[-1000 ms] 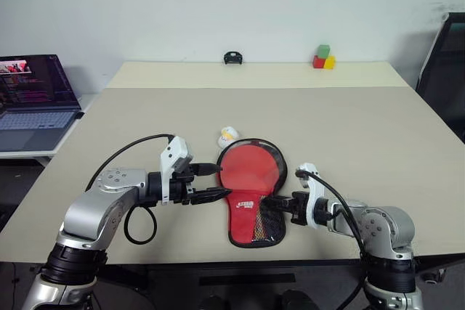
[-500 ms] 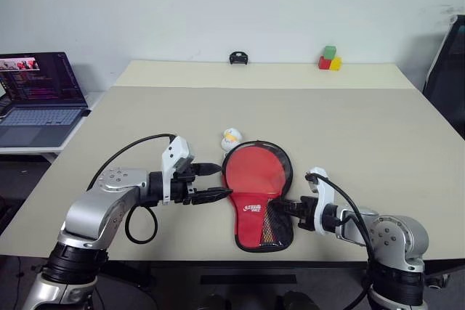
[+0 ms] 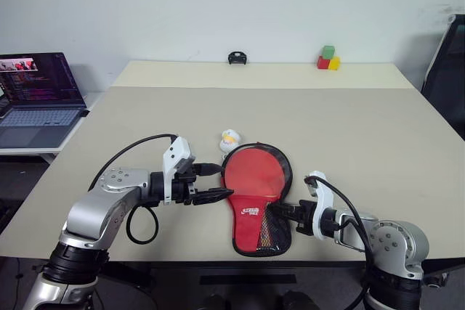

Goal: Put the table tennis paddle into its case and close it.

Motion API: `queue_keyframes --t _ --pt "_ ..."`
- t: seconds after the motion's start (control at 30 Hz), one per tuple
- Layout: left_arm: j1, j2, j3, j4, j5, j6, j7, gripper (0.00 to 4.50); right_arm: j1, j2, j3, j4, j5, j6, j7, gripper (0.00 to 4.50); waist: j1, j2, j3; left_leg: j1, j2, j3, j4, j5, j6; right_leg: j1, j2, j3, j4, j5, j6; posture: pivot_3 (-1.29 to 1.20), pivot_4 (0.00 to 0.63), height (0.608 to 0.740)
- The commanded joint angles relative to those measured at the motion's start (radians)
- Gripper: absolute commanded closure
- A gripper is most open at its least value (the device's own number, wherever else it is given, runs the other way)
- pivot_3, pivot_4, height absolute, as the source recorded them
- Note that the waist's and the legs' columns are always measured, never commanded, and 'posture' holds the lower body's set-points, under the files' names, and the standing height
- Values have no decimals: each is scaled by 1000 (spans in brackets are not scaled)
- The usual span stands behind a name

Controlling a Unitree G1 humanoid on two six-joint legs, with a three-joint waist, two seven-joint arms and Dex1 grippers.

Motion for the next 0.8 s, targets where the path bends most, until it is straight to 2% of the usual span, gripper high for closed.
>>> queue_keyframes --t 0.03,0.23,0.33,0.5,0.57,0.67,0.8 --pt "-14 0 2 -14 -4 -15 1 763 14 -8 15 -29 10 1 1 3122 0 0 0 0 0 0 0 0 0 0 0 0 0 0 0 0 150 740" --pt "-13 -1 1 -14 -3 -18 4 763 44 -92 37 -66 20 -23 27 1168 2 0 0 1 0 0 0 0 0 1 0 0 0 0 0 0 150 740" --pt "-12 -1 1 -15 -3 -19 7 763 58 -186 42 -93 29 -56 54 137 5 -1 -1 1 -1 0 0 0 0 1 -1 -1 0 0 0 0 150 740" --pt "-4 -2 2 -18 -4 -22 13 763 76 -380 18 -124 73 -120 150 30 10 -1 -1 0 -4 -2 0 0 0 3 -3 -2 0 0 0 0 150 740" --pt "-3 -3 3 -18 -5 -24 17 763 72 -426 -2 -136 115 -158 207 30 8 -1 -1 0 -4 -2 0 0 0 2 -3 -1 0 0 0 0 150 740" --pt "-7 -10 11 -9 -1 -31 34 763 36 -456 -19 -151 174 -233 280 30 1 -1 -1 0 -3 -2 0 0 0 2 -2 -2 0 0 0 0 150 740" --pt "-59 -62 39 78 57 -86 144 763 -54 -473 36 -127 155 -364 311 30 -3 -1 -1 1 -1 -1 -1 0 0 1 -1 -1 0 0 0 0 150 740"
